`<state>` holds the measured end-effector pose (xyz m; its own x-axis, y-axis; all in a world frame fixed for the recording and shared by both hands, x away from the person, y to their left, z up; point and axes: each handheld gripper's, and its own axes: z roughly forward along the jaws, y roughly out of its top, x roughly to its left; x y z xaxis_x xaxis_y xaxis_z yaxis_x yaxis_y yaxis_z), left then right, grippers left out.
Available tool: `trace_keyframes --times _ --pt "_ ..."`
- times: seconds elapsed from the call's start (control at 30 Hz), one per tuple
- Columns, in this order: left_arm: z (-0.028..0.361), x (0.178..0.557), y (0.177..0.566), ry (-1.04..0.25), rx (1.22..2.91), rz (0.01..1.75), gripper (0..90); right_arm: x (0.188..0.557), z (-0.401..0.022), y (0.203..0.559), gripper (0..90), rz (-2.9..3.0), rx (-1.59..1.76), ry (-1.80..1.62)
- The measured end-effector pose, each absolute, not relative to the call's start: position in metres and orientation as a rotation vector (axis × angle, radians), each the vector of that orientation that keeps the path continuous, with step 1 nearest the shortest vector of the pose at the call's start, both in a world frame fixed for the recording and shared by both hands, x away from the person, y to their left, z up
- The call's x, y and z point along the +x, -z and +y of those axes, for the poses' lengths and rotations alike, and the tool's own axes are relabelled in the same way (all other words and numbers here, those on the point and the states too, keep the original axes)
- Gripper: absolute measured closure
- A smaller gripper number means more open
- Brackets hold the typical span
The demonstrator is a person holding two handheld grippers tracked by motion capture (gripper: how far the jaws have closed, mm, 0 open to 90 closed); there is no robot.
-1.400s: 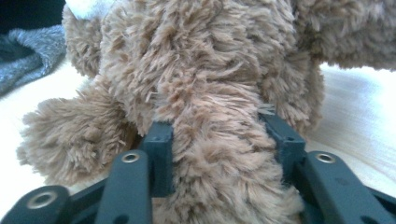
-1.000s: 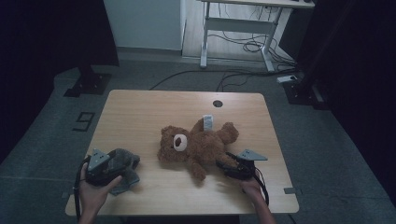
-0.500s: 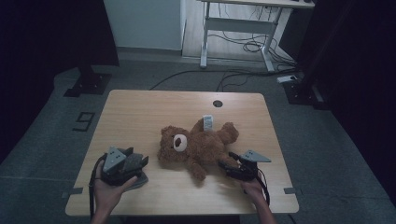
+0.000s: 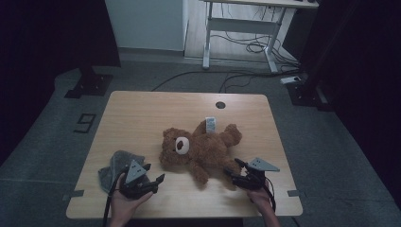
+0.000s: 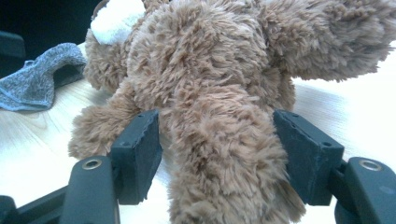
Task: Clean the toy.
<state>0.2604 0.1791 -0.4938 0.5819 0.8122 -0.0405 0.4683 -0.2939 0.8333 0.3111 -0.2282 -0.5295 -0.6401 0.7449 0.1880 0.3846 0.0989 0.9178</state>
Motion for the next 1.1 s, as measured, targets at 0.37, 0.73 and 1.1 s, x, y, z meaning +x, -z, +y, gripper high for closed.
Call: trace_keyframes --times 0.37,0.73,1.1 --pt "0.182 0.259 0.517 -0.461 1.972 1.059 32.3 0.283 -0.234 0.536 33.1 2.067 1.123 -1.534" --pt "0.185 0.26 0.522 -0.443 1.981 1.072 32.6 0.257 -0.252 0.55 33.0 2.08 1.155 -1.496" --pt "0.186 0.262 0.525 -0.43 1.979 1.08 32.8 0.26 -0.258 0.553 32.0 2.075 1.184 -1.485"
